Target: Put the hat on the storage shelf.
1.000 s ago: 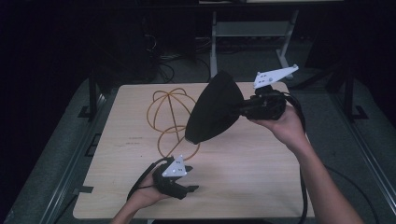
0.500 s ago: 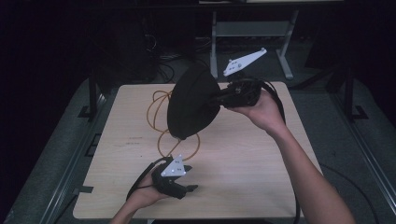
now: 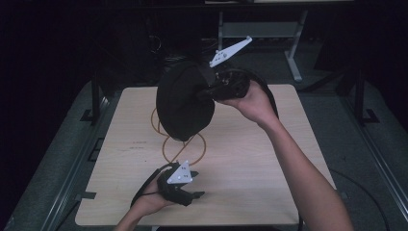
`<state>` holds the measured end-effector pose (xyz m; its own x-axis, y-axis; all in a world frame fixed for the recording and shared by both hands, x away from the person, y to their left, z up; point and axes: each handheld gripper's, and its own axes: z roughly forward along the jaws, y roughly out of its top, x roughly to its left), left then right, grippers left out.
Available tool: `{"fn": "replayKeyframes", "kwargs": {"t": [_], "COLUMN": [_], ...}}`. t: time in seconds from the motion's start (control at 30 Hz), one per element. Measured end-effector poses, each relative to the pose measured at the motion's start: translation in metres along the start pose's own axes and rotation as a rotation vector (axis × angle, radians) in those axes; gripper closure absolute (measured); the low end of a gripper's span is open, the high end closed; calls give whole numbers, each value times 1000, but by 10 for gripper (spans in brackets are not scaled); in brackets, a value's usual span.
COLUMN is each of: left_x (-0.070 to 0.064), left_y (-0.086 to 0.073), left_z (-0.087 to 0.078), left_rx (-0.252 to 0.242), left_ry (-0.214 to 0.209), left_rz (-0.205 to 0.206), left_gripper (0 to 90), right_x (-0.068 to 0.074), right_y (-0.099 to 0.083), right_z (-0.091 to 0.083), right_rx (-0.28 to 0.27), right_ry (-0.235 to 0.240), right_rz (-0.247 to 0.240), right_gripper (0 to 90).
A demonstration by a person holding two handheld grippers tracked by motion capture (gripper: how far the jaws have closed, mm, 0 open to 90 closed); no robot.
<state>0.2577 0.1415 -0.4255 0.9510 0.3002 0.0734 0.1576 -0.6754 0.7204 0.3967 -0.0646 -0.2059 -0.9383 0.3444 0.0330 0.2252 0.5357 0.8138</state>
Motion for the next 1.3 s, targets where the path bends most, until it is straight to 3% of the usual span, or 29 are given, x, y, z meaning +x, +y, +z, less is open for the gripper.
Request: {"fn": "replayKeyframes", "kwargs": {"t": [0.4,0.63,0.93,1.0,1.07,1.3], "left_x": [1,1,0,0,-1,-2], "left_y": [-1,-2,-1,-2,-2,-3], "left_z": [-1,-3,0,1,1,1], "left_rx": [-7,-8,-10,-8,-6,0], "left_ry": [4,1,-2,-2,-1,-1], "left_rz": [-3,-4,4,3,5,12], "left_gripper": [345,345,345,345,344,344], "right_x": [0,-5,-11,-12,-14,-15], "right_y": [29,37,43,44,44,41], "right_z": [30,45,73,80,87,92], "right_rx": [-10,3,-22,-25,-10,0], "right_ry": [-5,-7,12,0,-48,-55], "right_rz": [-15,15,57,69,67,102], "right_gripper": [841,840,838,777,606,447]}}
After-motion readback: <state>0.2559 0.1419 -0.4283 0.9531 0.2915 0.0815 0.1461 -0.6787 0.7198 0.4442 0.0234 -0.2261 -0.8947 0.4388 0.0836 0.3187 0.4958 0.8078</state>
